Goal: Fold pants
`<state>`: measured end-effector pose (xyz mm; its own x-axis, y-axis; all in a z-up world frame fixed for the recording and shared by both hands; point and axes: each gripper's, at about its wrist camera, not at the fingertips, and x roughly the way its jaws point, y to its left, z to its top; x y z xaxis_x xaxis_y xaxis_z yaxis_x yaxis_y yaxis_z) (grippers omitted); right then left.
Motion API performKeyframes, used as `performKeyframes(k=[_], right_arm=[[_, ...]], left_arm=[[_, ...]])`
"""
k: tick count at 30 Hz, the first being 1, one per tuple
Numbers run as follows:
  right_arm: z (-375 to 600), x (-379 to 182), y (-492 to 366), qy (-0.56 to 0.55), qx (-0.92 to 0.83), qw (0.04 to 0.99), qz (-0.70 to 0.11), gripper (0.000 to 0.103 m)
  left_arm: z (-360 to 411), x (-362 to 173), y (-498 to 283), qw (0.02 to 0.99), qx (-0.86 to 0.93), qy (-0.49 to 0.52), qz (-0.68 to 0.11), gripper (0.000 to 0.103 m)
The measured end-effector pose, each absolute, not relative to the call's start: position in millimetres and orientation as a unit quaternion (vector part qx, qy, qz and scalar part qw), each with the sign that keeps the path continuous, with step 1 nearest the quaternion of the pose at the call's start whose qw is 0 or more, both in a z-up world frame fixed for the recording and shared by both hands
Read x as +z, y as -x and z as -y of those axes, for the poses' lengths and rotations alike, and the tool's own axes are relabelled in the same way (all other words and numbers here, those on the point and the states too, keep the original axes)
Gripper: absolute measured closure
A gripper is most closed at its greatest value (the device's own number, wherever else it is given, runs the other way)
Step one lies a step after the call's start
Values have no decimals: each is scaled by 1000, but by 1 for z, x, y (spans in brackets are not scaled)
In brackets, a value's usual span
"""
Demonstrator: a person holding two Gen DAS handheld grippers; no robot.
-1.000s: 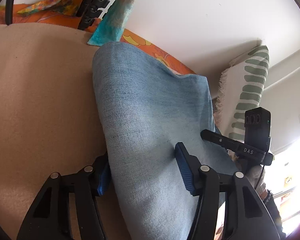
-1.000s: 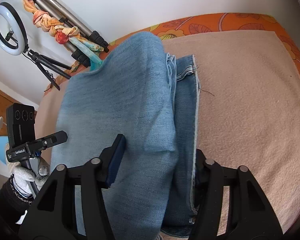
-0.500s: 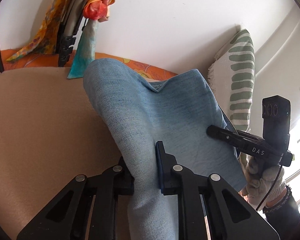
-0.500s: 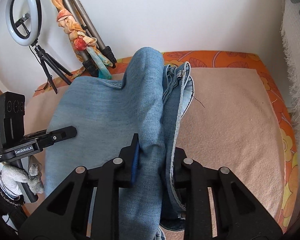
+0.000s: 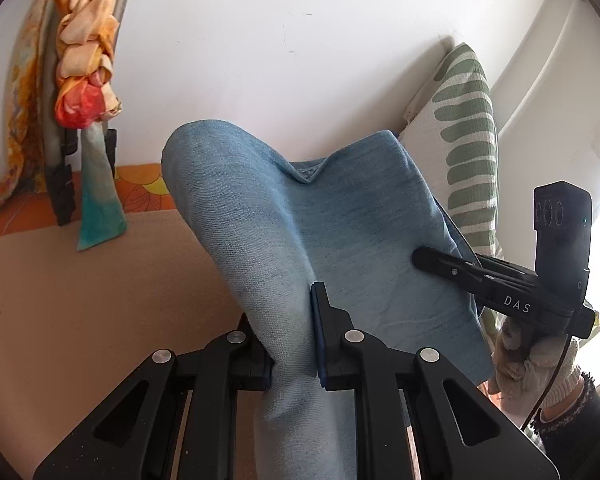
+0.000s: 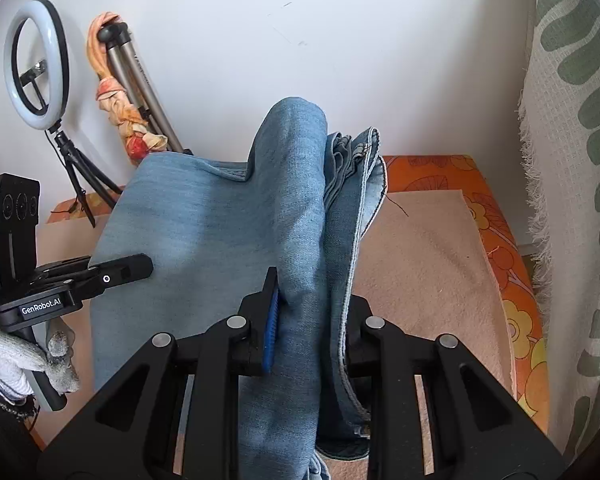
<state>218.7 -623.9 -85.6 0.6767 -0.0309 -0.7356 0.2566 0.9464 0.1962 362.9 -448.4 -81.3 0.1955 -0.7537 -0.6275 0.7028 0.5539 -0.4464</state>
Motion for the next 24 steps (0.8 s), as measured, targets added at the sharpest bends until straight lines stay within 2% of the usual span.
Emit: performKeyframes(k=[14, 21, 24], right_arm=[[652, -121, -265, -129, -112, 884, -436, 79], [652, -125, -266, -118, -135, 875, -450, 72], [650, -124, -266, -107, -148, 873, -452, 70]], left_arm=[[482, -101, -383, 786, -429, 7, -446, 89], [478, -104, -380, 794, -412, -18, -447, 89], [474, -104, -379, 798, -405, -25, -446, 86]])
